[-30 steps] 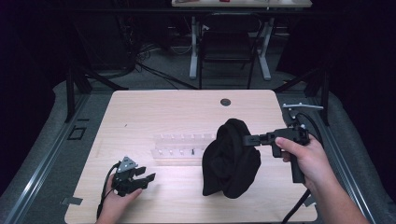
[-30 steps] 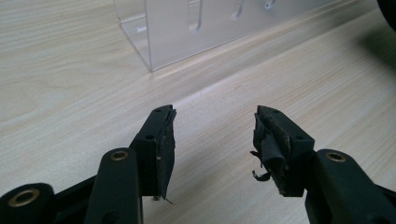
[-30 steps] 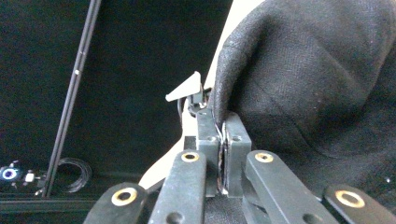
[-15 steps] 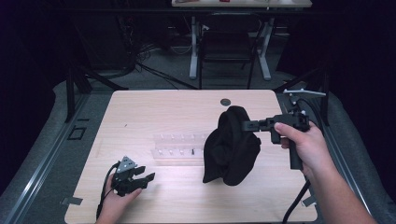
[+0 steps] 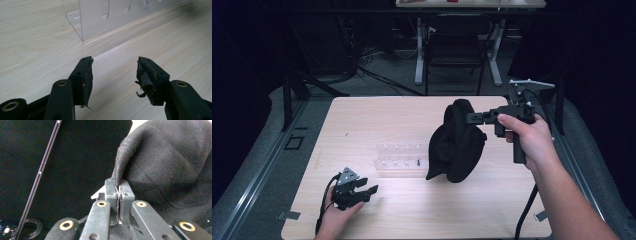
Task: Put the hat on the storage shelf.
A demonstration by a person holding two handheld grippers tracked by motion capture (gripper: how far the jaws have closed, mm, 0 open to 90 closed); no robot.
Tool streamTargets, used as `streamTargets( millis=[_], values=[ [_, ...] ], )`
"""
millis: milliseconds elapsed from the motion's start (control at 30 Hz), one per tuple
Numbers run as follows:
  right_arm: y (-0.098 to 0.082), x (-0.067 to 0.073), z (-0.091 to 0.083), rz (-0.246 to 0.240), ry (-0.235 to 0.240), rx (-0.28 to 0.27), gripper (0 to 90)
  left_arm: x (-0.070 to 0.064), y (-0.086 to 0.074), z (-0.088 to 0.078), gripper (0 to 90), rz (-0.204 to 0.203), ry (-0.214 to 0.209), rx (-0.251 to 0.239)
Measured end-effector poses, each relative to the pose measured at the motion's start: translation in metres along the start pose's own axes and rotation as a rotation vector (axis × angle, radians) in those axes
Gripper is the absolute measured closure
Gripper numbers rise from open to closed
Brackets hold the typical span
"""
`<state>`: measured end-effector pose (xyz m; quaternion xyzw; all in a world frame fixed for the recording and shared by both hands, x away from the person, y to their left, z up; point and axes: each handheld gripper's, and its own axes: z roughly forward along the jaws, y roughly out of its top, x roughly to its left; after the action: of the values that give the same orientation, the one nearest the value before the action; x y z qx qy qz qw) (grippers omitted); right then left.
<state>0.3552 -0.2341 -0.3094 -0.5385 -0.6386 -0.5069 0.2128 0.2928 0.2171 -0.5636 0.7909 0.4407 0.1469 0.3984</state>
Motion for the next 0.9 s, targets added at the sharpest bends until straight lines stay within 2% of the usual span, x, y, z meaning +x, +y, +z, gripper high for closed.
streamTargets(
  millis=[100, 367, 600, 900],
  values=[
    [0.004, 0.001, 0.006, -0.008, -0.009, 0.005, 88.1, 0.0, 0.001, -0.001, 46.7, 0.005, -0.003, 0.013],
    [0.017, -0.001, 0.025, -0.004, 0.014, -0.005, 88.1, 0.0, 0.001, 0.0, 46.7, 0.003, -0.006, 0.007],
    [0.029, -0.003, 0.039, 0.0, -0.003, -0.016, 88.1, 0.001, 0.001, 0.0, 46.7, 0.005, -0.006, 0.007],
    [0.037, -0.011, 0.045, 0.007, -0.016, -0.014, 88.1, -0.001, 0.002, 0.002, 46.8, 0.01, -0.007, 0.008]
  ],
)
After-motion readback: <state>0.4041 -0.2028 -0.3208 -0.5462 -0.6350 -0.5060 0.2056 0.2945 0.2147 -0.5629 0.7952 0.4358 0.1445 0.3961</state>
